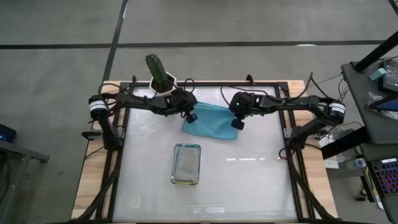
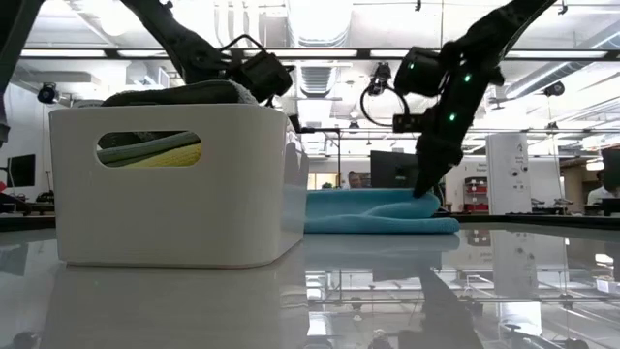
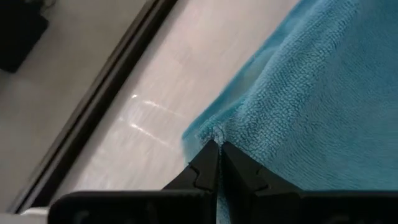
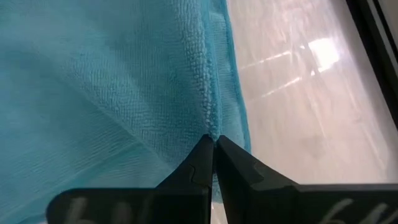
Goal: Fold microfiber towels
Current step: Fold the blue microfiber towel
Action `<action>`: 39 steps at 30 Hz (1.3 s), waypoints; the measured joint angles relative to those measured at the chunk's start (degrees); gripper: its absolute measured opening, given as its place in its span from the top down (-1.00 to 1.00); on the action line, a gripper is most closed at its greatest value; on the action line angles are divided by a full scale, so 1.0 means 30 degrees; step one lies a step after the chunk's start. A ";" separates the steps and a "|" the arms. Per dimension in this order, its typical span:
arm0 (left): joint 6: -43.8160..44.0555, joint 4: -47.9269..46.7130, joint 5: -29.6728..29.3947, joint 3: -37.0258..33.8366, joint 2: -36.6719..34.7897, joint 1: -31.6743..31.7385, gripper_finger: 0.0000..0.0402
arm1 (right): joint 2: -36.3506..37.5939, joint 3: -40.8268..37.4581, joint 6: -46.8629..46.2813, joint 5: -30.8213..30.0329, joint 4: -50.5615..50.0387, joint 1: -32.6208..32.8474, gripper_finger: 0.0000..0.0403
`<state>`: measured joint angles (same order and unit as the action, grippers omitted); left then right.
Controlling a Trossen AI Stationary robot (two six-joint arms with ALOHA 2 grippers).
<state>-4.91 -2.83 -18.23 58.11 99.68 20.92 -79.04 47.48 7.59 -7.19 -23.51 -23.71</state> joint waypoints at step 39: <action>-0.0721 0.0373 0.3311 -0.0021 -0.0050 0.0221 0.23 | 0.3744 -0.0266 -0.4630 0.5862 -0.1597 -0.1639 0.23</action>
<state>-7.07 -1.71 -8.29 58.04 99.53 21.58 -67.81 46.69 -6.29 10.40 -28.30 -28.62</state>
